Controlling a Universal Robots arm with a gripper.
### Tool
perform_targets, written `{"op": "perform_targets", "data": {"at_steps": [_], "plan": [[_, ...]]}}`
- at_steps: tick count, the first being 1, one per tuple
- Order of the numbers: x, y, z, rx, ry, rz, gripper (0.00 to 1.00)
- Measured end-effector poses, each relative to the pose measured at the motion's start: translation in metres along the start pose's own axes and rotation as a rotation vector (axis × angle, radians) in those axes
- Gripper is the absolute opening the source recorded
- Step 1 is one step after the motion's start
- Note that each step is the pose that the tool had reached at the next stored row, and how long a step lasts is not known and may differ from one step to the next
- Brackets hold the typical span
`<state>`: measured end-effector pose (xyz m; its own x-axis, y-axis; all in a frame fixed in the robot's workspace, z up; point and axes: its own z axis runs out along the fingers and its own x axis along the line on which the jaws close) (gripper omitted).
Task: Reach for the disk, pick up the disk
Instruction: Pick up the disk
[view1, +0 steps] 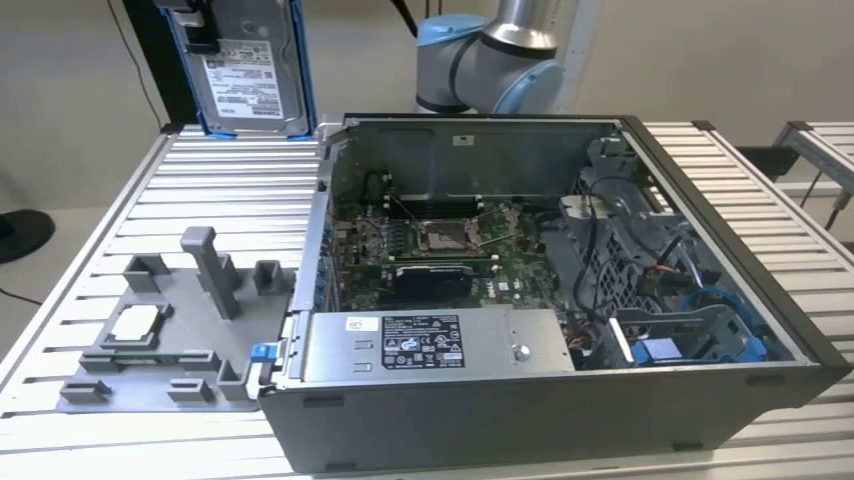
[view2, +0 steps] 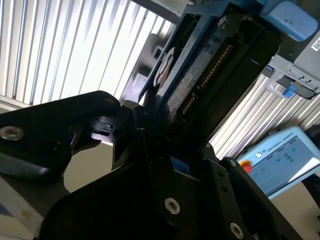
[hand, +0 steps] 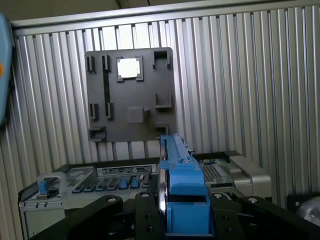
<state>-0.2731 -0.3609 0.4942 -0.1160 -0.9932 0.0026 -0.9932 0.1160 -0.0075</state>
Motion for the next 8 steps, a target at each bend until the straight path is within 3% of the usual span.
{"op": "perform_targets", "data": {"at_steps": [8], "plan": [[-0.0021,-0.0181,0.0002,0.0,-0.0001,0.0,0.0]]}}
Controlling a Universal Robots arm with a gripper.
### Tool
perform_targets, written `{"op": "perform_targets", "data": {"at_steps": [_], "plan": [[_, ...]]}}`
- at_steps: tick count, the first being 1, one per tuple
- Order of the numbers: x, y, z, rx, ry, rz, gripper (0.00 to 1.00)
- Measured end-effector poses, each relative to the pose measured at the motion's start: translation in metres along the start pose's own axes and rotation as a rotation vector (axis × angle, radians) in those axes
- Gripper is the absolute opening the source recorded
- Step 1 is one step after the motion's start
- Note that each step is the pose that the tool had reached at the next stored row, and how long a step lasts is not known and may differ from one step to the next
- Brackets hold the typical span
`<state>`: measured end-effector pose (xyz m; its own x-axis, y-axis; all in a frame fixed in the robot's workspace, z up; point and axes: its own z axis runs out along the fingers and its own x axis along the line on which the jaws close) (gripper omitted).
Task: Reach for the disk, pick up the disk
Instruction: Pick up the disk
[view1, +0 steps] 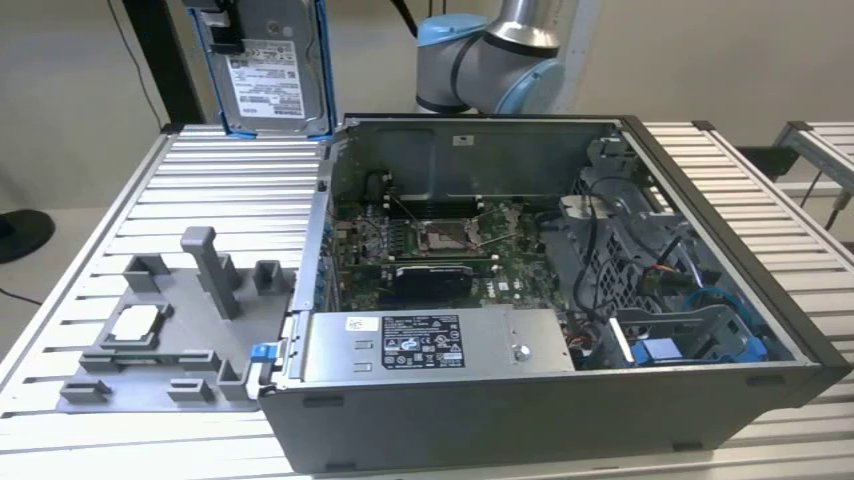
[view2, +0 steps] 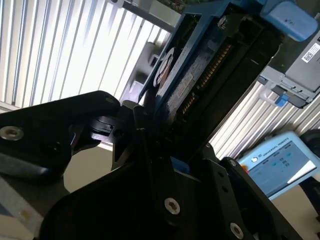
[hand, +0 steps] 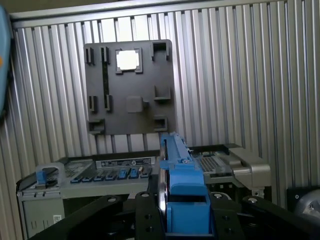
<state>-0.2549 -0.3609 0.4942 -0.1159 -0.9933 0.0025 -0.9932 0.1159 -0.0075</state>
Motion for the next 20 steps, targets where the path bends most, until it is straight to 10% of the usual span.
{"op": "perform_targets", "data": {"at_steps": [20], "plan": [[-0.0057,-0.0484,0.0003,-0.0001,0.0001,0.0,0.0]]}}
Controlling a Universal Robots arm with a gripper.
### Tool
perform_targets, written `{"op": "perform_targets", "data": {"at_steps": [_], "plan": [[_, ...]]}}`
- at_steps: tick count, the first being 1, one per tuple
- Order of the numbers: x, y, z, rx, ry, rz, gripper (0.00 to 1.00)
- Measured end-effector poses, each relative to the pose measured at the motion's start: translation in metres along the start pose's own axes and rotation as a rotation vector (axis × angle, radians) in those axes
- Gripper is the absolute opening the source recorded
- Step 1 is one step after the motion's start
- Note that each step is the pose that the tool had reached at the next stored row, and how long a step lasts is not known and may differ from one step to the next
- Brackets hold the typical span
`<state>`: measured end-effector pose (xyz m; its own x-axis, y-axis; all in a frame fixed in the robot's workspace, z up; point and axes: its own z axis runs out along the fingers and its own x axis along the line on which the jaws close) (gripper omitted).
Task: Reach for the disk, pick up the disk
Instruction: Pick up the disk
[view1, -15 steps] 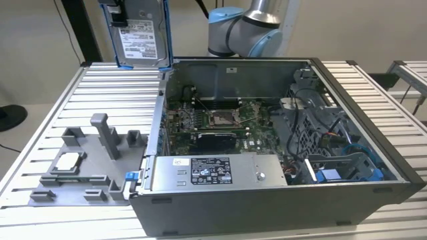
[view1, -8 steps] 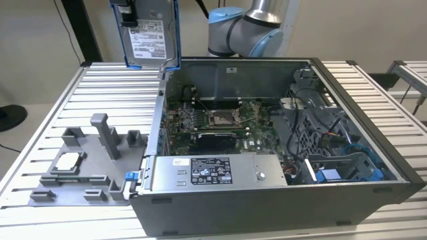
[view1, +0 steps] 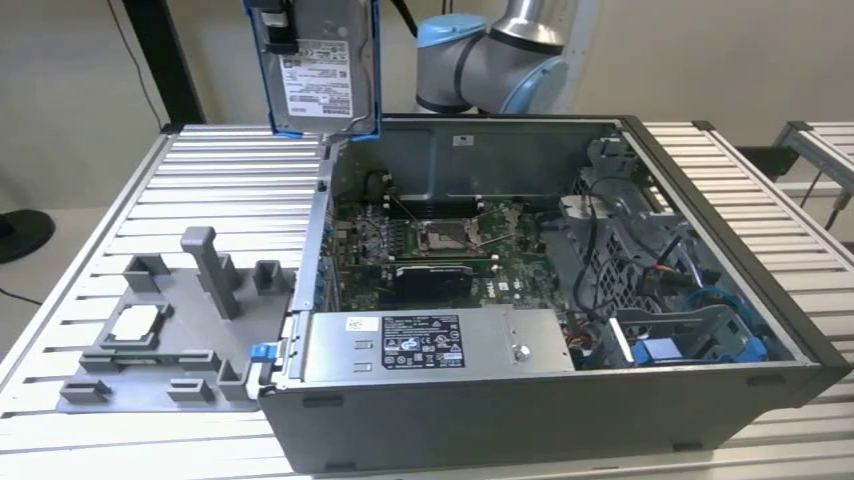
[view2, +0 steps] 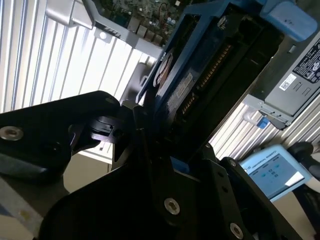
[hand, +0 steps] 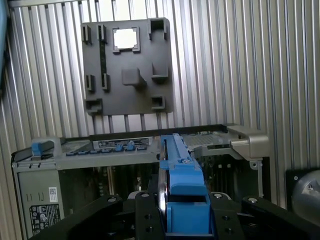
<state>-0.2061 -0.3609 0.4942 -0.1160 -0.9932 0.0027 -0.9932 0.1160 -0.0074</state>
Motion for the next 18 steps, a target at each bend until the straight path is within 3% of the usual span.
{"op": "perform_targets", "data": {"at_steps": [18], "plan": [[-0.0048,-0.041,0.0003,0.0,0.0,0.0,0.0]]}}
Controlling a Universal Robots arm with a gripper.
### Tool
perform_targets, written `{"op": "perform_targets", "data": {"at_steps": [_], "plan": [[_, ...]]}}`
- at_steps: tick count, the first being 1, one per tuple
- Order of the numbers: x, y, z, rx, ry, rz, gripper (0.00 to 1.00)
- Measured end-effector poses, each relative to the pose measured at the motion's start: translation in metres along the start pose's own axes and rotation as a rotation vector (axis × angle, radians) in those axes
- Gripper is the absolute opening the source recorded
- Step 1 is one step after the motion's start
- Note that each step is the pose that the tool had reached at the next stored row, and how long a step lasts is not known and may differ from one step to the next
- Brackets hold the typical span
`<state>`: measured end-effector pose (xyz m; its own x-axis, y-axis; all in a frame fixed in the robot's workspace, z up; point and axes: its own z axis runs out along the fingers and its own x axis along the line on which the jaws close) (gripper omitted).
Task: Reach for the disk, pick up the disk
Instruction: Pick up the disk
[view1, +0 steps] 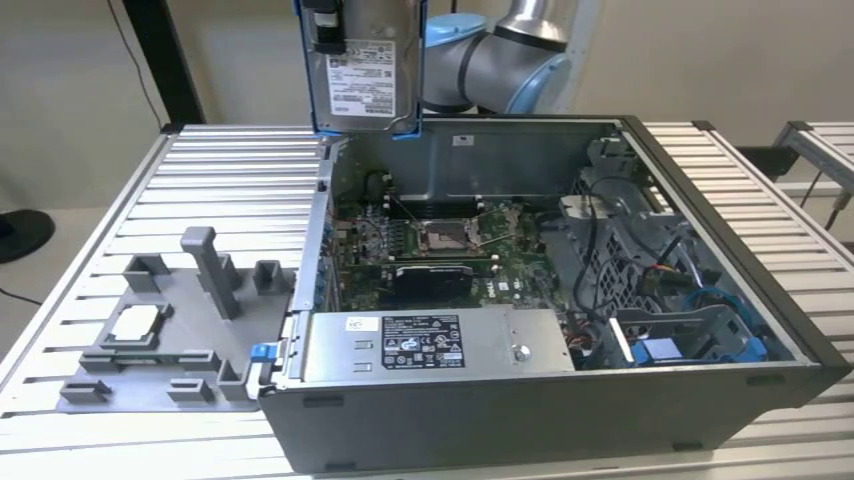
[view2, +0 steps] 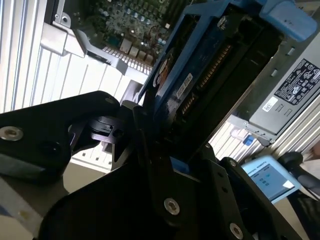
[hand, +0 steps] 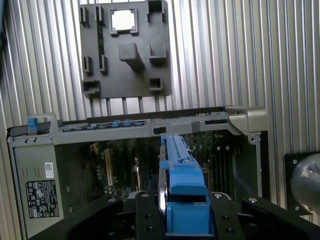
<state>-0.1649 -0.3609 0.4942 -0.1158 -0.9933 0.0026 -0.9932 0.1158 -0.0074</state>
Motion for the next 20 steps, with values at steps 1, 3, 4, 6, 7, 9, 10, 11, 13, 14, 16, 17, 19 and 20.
{"op": "perform_targets", "data": {"at_steps": [1,3,4,6,7,9,10,11,13,14,16,17,19,20], "plan": [[-0.0002,-0.0021,0.0,0.0,0.0,0.0,0.0],[-0.0007,-0.0063,0.0001,0.0001,-0.0001,0.0,0.0],[-0.001,-0.0085,0.0001,0.0001,-0.0001,0.0,0.0],[-0.0015,-0.013,0.0001,0.0,0.0,0.0,0.0],[-0.0018,-0.0152,0.0001,0.0,0.0,0.0,0.0],[-0.0023,-0.0199,0.0001,0.0,0.0001,0.0,0.0],[-0.0026,-0.0224,0.0002,0.0,0.0,0.0,0.0],[-0.0029,-0.0251,0.0002,0.0,0.0,0.0,0.0],[-0.0036,-0.0303,0.0002,0.0,0.0001,0.0,0.0],[-0.0038,-0.0326,0.0003,0.0001,-0.0001,0.0,0.0],[-0.0044,-0.0375,0.0003,0.0,0.0,0.0,0.0],[-0.0047,-0.0399,0.0003,0.0,-0.0001,0.0,0.0],[-0.0053,-0.0458,0.0003,0.0,0.0,0.0,0.0],[-0.0057,-0.0486,0.0003,0.0,0.0,0.0,0.0]]}}
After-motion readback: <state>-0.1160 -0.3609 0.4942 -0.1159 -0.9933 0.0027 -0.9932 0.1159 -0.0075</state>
